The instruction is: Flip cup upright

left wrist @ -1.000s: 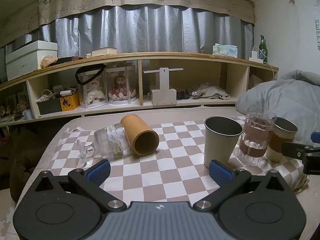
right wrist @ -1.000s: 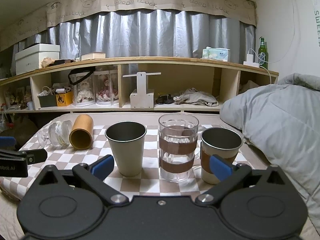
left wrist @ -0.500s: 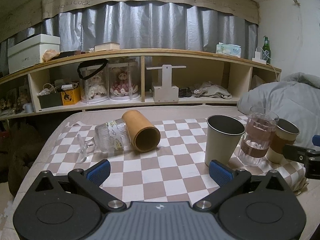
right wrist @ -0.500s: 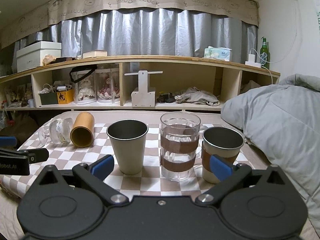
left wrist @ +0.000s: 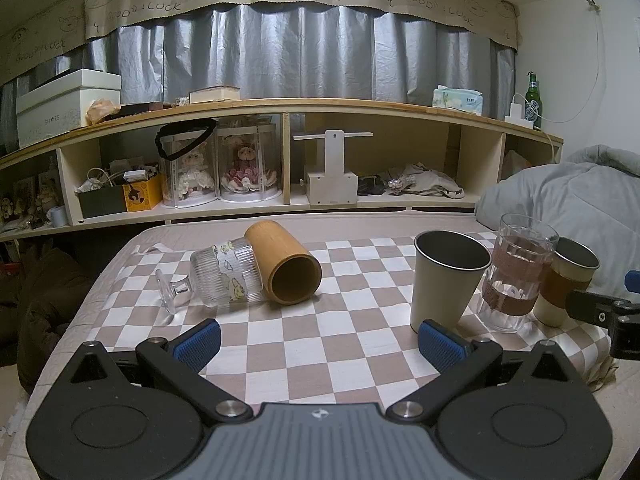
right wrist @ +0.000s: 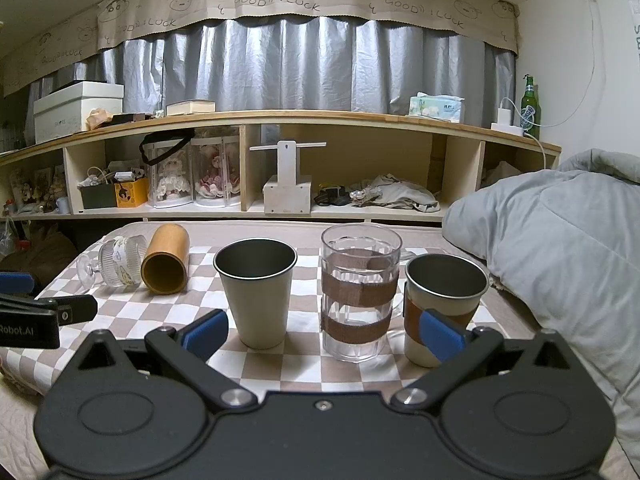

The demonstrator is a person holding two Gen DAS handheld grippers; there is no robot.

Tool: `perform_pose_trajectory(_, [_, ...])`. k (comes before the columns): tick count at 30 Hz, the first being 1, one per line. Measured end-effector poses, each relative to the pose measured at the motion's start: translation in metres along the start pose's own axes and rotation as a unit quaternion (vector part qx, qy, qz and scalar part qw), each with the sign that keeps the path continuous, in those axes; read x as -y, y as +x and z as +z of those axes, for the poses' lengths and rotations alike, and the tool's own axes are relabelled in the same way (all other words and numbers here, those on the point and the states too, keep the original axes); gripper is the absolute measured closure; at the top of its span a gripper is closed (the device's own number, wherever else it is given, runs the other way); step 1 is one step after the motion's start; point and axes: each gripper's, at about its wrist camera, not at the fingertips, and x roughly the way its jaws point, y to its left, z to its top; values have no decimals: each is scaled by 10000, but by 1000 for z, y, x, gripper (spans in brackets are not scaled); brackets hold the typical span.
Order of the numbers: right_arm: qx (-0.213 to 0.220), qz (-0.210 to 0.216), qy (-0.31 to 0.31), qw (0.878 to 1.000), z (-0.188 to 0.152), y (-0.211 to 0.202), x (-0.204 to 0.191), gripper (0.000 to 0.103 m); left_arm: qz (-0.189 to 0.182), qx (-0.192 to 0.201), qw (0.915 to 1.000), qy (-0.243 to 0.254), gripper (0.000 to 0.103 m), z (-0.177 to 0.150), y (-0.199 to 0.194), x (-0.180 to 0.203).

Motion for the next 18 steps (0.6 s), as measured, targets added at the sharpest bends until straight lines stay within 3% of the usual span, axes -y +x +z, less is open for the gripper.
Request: perform_pose_trajectory(18, [-7, 16, -7, 10000, 0, 0, -1, 0, 5, 7, 10000, 27, 0, 0, 0, -1])
